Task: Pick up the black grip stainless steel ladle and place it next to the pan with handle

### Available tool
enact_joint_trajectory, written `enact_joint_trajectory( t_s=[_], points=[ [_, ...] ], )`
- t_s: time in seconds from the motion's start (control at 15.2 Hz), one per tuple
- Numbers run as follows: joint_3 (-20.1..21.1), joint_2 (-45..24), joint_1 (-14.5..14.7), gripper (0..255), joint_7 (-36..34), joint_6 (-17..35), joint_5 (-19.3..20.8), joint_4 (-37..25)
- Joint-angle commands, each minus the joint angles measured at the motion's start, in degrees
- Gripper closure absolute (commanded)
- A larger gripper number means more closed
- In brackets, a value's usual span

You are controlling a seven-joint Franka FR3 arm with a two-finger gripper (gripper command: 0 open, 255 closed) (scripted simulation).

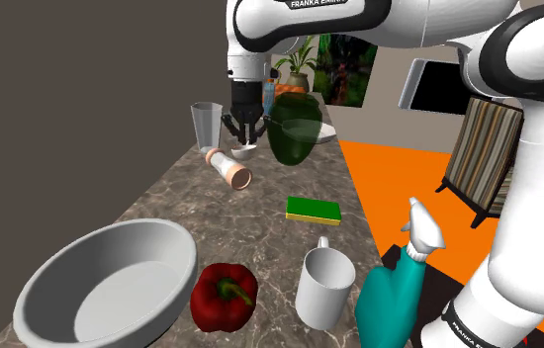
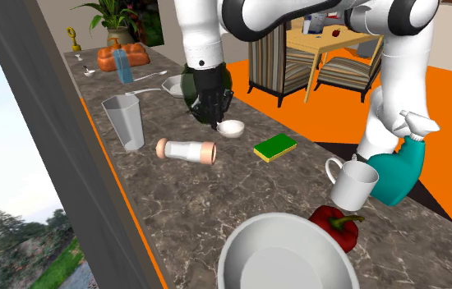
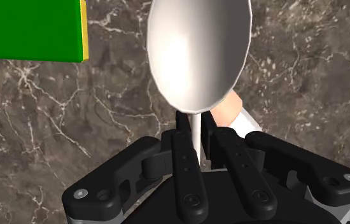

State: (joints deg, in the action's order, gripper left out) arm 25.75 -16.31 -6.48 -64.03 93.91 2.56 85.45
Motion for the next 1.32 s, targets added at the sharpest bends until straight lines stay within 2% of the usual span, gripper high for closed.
enact_joint_trajectory(
  t_s=[0.0, 0.59, 1.25],
  points=[
    [-0.8, 2.3, -2.3, 255, 3.0, 0.3, -0.8, 2.5],
    [-5.4, 7.7, -10.2, 255, 15.4, 1.2, -2.3, 8.8],
    [-10.9, 8.1, -17.6, 255, 28.3, 0.8, -1.5, 8.9]
  ],
)
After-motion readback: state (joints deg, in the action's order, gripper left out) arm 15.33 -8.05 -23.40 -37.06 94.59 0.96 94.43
